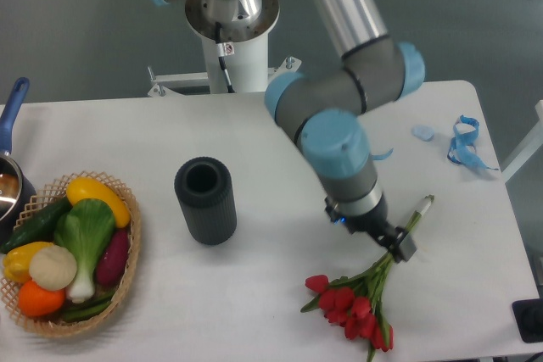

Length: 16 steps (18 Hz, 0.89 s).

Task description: Place the flowers on the table

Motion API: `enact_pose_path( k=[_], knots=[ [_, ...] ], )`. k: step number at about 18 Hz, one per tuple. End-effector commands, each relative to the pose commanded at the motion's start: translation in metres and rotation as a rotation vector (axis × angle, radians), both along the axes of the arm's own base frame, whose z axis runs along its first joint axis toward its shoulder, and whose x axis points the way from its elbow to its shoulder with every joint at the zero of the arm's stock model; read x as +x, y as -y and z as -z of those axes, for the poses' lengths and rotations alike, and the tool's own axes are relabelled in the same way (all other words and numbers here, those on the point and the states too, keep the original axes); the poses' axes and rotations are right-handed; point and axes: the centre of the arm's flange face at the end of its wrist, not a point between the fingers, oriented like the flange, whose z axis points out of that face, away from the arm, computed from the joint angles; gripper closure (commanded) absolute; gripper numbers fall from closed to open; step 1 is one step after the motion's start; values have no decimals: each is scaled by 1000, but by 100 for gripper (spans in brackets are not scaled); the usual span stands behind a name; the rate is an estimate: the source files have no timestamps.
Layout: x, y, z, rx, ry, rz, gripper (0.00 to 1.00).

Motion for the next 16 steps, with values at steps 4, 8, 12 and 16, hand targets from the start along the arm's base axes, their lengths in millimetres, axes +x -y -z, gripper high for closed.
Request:
enact_pose_path(
  k=[4,8,12,16],
  knots=[
    [-17,34,-33,-11,62,34,0],
    [-34,97,-70,32,151,86,0],
    [-53,170,-82,96,246,218,0],
    [-59,207,-82,118,295,279,0]
  ],
)
